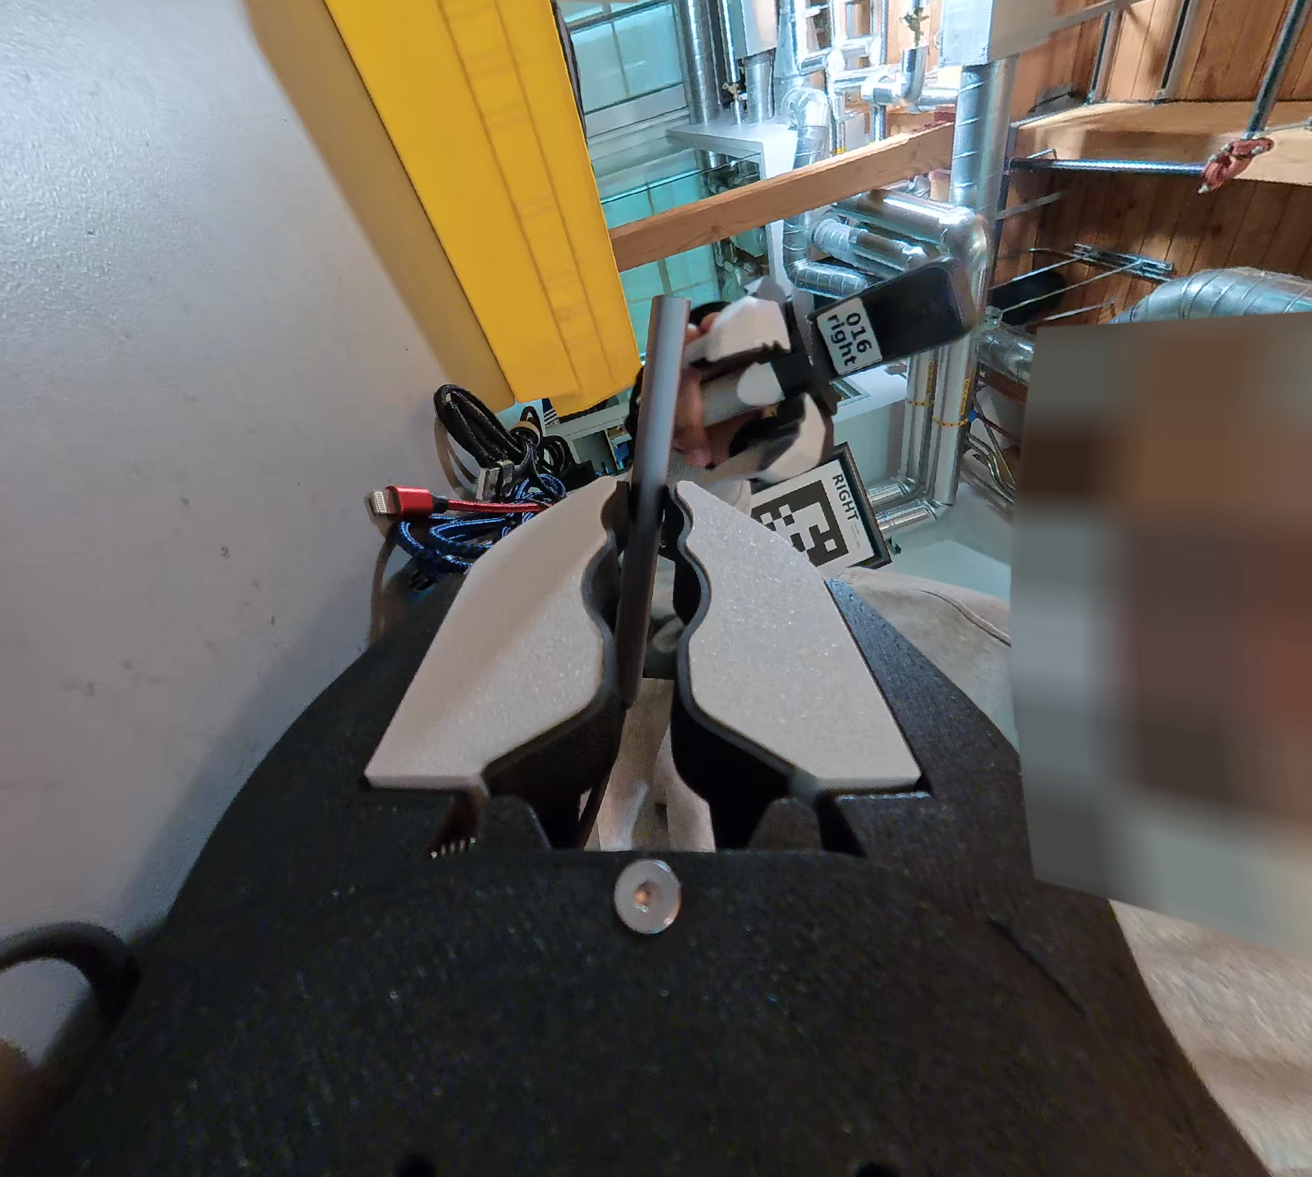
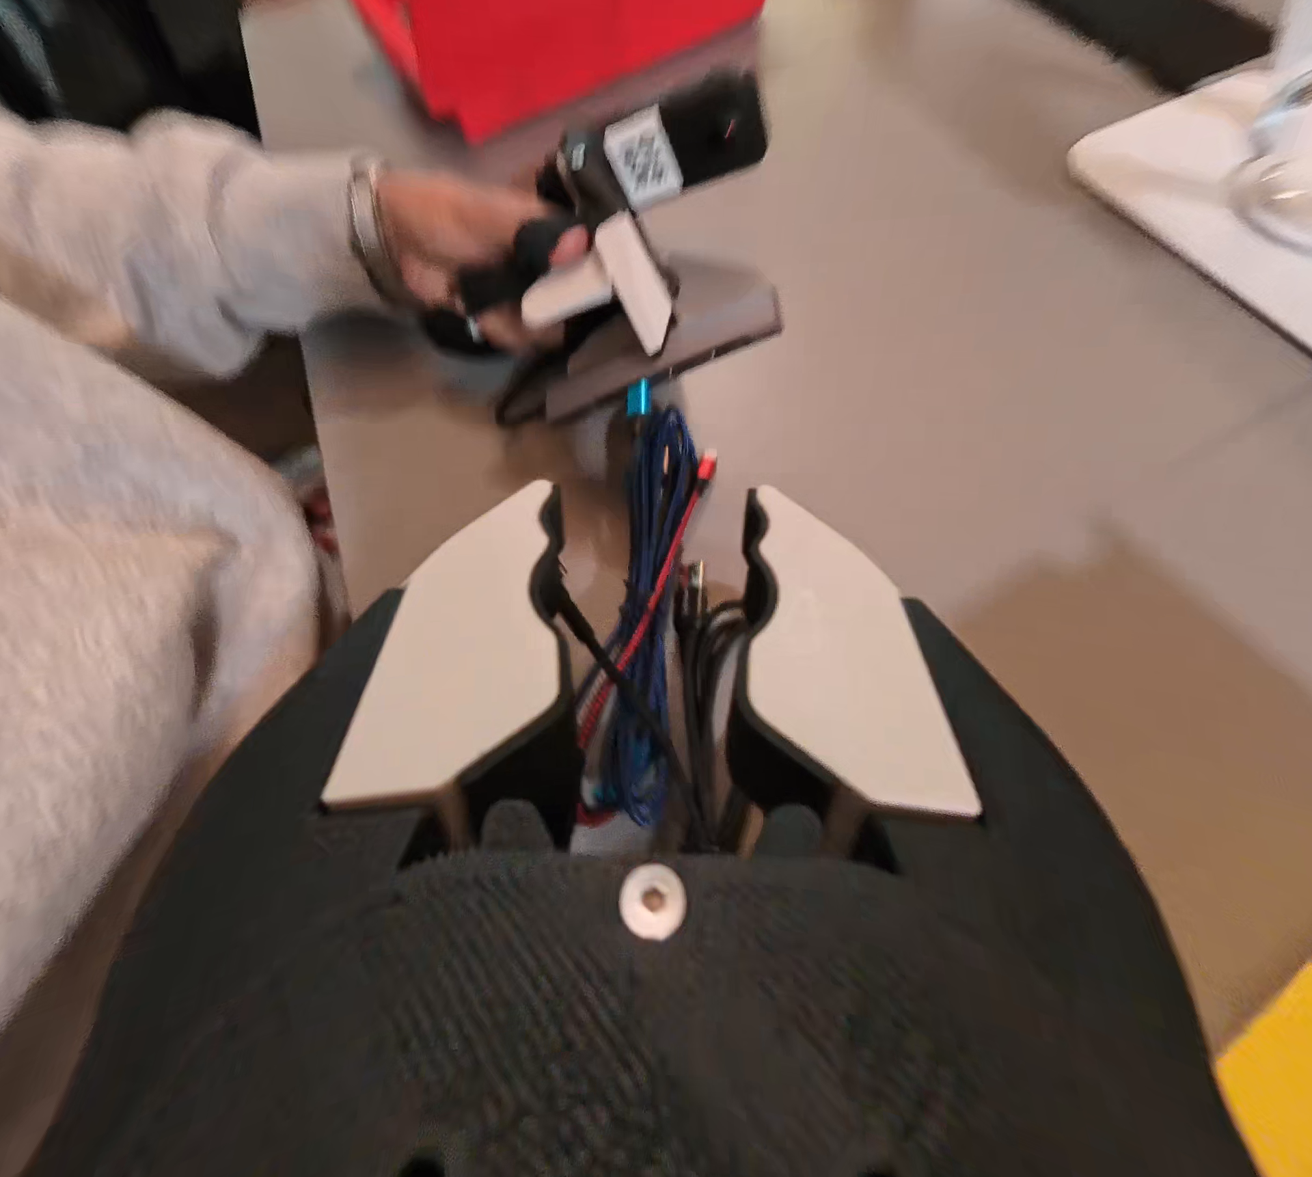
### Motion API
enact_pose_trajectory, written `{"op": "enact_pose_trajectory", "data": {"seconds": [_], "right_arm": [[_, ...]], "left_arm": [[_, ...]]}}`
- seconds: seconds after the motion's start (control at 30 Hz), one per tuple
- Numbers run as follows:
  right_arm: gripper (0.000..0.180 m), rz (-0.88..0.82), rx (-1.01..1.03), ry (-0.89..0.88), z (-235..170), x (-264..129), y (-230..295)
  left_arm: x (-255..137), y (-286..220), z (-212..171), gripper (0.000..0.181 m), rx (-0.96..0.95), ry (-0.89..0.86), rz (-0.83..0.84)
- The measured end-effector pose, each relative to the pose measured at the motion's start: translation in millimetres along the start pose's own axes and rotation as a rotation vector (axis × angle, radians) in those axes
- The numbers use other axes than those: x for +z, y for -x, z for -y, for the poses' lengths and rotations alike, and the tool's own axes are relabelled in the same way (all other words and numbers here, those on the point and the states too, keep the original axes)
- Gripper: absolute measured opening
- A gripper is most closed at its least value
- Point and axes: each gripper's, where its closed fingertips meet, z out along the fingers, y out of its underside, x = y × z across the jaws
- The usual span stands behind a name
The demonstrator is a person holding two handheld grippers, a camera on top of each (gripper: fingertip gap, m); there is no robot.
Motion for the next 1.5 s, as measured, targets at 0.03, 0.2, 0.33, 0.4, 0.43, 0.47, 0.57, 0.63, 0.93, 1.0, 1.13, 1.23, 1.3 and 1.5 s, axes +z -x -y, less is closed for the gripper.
{"op": "enact_pose_trajectory", "data": {"seconds": [0.03, 0.2, 0.33, 0.4, 0.43, 0.47, 0.57, 0.63, 0.93, 1.0, 1.13, 1.23, 1.3, 1.5], "right_arm": [[0.042, -0.004, 0.056, -0.091, 9.8, -6.9, 2.1], [0.0, -0.099, 0.198, -0.85, 46.4, -66.2, 32.4], [0.002, 0.093, 0.492, -0.832, 20.2, -31.3, 75.8], [0.005, 0.226, 0.707, -0.856, 9.8, -13.1, 92.4], [0.008, 0.303, 0.827, -0.848, 5.4, -3.7, 96.5], [0.011, 0.37, 0.933, -0.829, 1.5, 5.2, 97.9], [0.017, 0.483, 1.122, -0.799, -2.8, 21.5, 95.0], [0.023, 0.483, 1.17, -0.79, -4.2, 28.3, 94.6], [0.043, 0.274, 1.377, -0.979, -28.1, 15.8, 55.7], [0.041, 0.267, 1.432, -1.04, -32.8, 9.7, 46.9], [0.04, 0.273, 1.452, -1.066, -34.8, 9.8, 42.1], [0.035, 0.243, 1.458, -1.082, -37.8, 9.2, 35.1], [0.03, 0.218, 1.464, -1.081, -39.8, 8.9, 30.5], [0.025, 0.179, 1.456, -1.085, -42.1, 7.6, 19.6]], "left_arm": [[-0.1, 0.0, 0.0, 0.009, 0.0, 0.0, 0.0], [0.0, 0.4, 0.2, 0.009, 0.0, -0.002, 0.002], [0.0, 0.9, 0.6, 0.01, 0.002, -0.007, 0.008], [-0.1, 1.1, 0.7, 0.009, 0.002, -0.008, 0.009], [-0.1, 1.1, 0.7, 0.009, 0.002, -0.008, 0.009], [-0.1, 1.1, 0.7, 0.009, 0.001, -0.008, 0.009], [0.0, 1.1, 0.6, 0.009, 0.002, -0.008, 0.009], [-0.1, 1.1, 0.6, 0.009, 0.002, -0.009, 0.009], [-0.1, 0.9, 0.4, 0.009, 0.002, -0.007, 0.008], [-0.1, 1.0, 0.4, 0.009, 0.002, -0.007, 0.008], [-0.1, 1.0, 0.4, 0.009, 0.001, -0.007, 0.008], [-0.1, 0.9, 0.4, 0.009, 0.002, -0.007, 0.008], [-0.1, 0.9, 0.4, 0.009, 0.002, -0.007, 0.008], [-0.1, 1.1, 0.4, 0.009, 0.002, -0.007, 0.009]]}}
